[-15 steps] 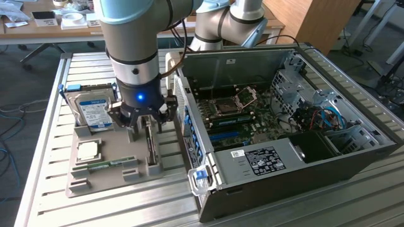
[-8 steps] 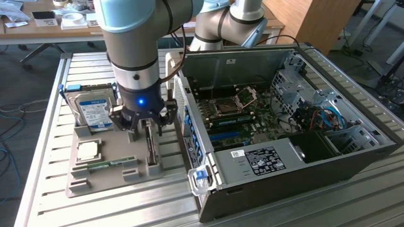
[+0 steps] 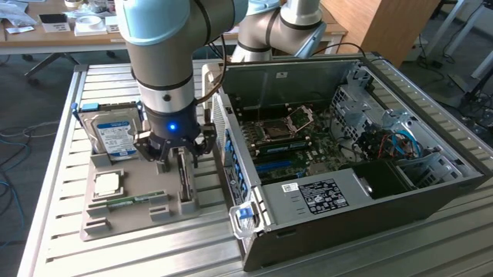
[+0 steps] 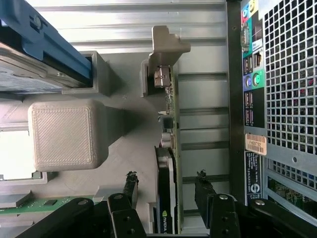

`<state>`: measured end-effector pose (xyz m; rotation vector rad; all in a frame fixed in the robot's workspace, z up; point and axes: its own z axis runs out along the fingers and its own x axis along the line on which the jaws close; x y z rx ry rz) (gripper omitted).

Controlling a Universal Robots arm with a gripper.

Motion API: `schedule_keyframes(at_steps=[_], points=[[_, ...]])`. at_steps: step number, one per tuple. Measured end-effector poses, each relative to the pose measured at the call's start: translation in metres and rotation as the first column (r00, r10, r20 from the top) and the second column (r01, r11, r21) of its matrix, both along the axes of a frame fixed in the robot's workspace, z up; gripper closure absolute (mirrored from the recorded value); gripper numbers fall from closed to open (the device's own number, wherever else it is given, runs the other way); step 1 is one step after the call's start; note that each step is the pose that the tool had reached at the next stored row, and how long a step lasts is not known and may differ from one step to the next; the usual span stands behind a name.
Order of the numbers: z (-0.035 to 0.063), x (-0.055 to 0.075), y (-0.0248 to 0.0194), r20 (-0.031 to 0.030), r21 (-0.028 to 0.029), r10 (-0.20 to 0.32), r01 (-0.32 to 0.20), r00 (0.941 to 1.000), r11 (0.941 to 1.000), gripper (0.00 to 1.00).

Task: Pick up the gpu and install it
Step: 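Pick up the gpu and move the gpu toward the slot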

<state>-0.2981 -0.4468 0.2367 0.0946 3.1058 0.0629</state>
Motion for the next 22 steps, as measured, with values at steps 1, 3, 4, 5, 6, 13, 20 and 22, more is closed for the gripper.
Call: schedule_keyframes(at_steps=[1,3,4,5,6,13,20,22], points=[[-0.0004,0.0,0.0,0.0002,0.0001,0.0,0.0,1.0,1.0,0.41],[-0.0023,0.0,0.0,0.0004,0.0003,0.0,0.0,1.0,1.0,0.41],[-0.0034,0.0,0.0,0.0001,0.0001,0.0,0.0,1.0,1.0,0.41],[-0.0048,0.0,0.0,0.0002,0.0002,0.0,0.0,1.0,1.0,0.41],[-0.006,0.0,0.0,0.0002,0.0002,0.0,0.0,1.0,1.0,0.41],[-0.0096,0.0,0.0,0.0,-0.0001,0.0,0.0,1.0,1.0,0.41],[-0.0097,-0.0006,-0.0027,0.0001,0.0001,0.0,0.0,1.0,1.0,0.41],[-0.0097,-0.0006,-0.0035,0.0002,0.0001,0.0,0.0,1.0,1.0,0.41]])
